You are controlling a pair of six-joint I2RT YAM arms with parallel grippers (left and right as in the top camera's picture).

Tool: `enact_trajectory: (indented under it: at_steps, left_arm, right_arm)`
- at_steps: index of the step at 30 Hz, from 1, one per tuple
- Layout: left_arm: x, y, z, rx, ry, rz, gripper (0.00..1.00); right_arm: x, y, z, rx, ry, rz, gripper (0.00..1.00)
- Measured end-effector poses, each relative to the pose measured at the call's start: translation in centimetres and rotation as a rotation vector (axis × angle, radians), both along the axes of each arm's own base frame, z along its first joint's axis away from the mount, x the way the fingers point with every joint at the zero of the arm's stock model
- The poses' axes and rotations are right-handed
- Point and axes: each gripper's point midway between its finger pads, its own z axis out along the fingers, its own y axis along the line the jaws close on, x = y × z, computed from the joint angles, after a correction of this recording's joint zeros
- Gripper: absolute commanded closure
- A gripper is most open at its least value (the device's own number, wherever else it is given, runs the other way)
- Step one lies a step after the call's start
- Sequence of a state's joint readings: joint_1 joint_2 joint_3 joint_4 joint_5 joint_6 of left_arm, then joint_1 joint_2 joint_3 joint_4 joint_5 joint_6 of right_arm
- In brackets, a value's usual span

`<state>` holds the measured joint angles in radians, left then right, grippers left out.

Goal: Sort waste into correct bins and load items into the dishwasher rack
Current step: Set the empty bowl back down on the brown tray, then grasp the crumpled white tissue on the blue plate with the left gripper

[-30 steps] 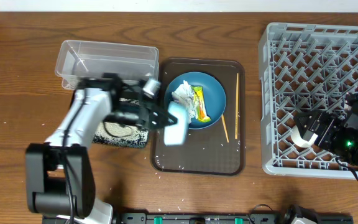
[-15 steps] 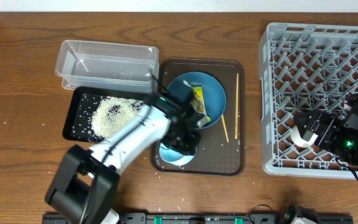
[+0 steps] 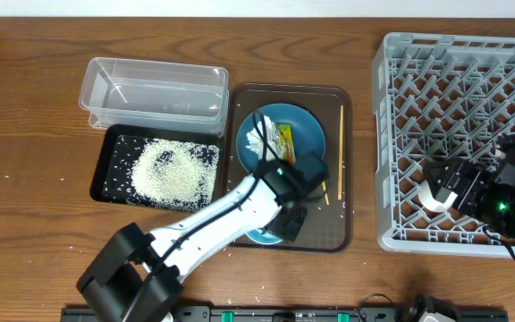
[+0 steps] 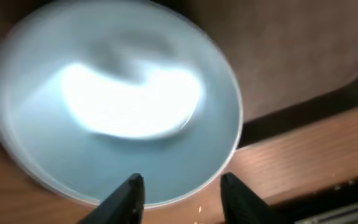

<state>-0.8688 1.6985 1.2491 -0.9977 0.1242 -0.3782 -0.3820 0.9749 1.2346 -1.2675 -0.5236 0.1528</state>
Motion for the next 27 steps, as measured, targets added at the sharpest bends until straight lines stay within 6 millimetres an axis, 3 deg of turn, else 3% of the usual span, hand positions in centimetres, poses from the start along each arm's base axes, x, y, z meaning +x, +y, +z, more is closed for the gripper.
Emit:
enact_trajectory:
  at_steps: [6,9,12,16,20,27]
  left_arm:
    - [6.9,-2.3,7.3,-0.184,-0.289,0.005,0.37]
    - [10.5,-1.7,8.3,-0.193,-0.406,0.027,0.37]
    - [14.0,-0.6,6.4,-0.151,-0.443,0.066,0.37]
    - [17.1,0.3,1.2,-0.101,-0.397,0.096,0.37]
    - [17.7,-0.1,-2.3,-0.1,-0.343,0.085,0.38]
    - [17.6,-1.9,-4.0,-0.14,-0.323,0.042,0.43]
  right_arm:
    - [0.0,0.0,0.0,0.0,0.0,0.0,0.09]
    - [0.0,0.0,0.0,0.0,0.0,0.0,0.09]
    - [0.0,0.0,0.0,0.0,0.0,0.0,0.09]
    - [0.0,0.0,0.0,0.0,0.0,0.0,0.09]
    - [0.0,0.0,0.0,0.0,0.0,0.0,0.09]
    - [0.0,0.0,0.0,0.0,0.0,0.0,0.09]
